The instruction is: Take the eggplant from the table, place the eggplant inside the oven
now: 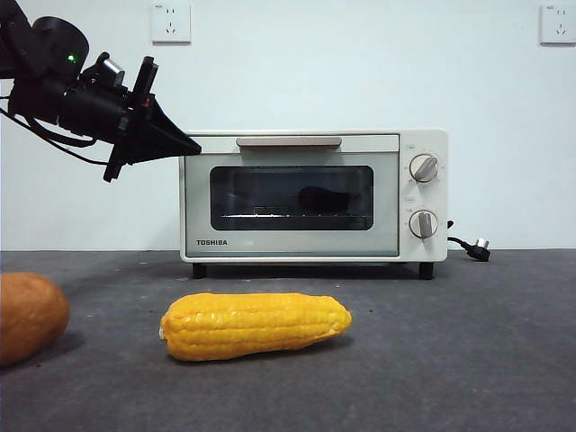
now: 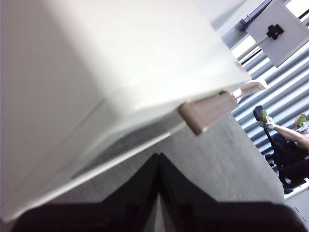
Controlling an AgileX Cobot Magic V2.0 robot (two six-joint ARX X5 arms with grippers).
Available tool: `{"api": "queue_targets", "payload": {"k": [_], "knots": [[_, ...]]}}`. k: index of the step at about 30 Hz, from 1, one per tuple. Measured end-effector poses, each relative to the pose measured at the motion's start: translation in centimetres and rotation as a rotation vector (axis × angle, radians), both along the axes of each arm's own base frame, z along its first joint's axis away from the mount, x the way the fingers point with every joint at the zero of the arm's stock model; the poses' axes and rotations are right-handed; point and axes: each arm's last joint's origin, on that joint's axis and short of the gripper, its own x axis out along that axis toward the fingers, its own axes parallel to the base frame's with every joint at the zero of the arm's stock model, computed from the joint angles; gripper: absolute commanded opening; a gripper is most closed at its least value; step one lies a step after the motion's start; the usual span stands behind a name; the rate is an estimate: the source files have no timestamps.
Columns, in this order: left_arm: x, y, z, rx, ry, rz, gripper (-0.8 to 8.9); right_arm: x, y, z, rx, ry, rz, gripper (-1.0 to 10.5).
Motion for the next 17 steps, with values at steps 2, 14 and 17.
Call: {"api": "queue_targets", "payload": {"k": [2,14,17], "knots": [[-0.4,0.0,0.3,0.013,0.013,-0.005,-0.06,0.0,0.0,0.0,-0.001,-0.001,-0.002,-0.1],[-7.6,-0.1,9.2,0.180,-0.123,0.035,-0.06,0.0,-0.1,0.0,-0.019,-0.013,-0.010,-0.1],[-10.6,-0.3,11.5,0.256,-0.151,0.061,-0.06,0.0,-0.1,0.0,-0.029,-0.020,-0.003,-0.1]]}}
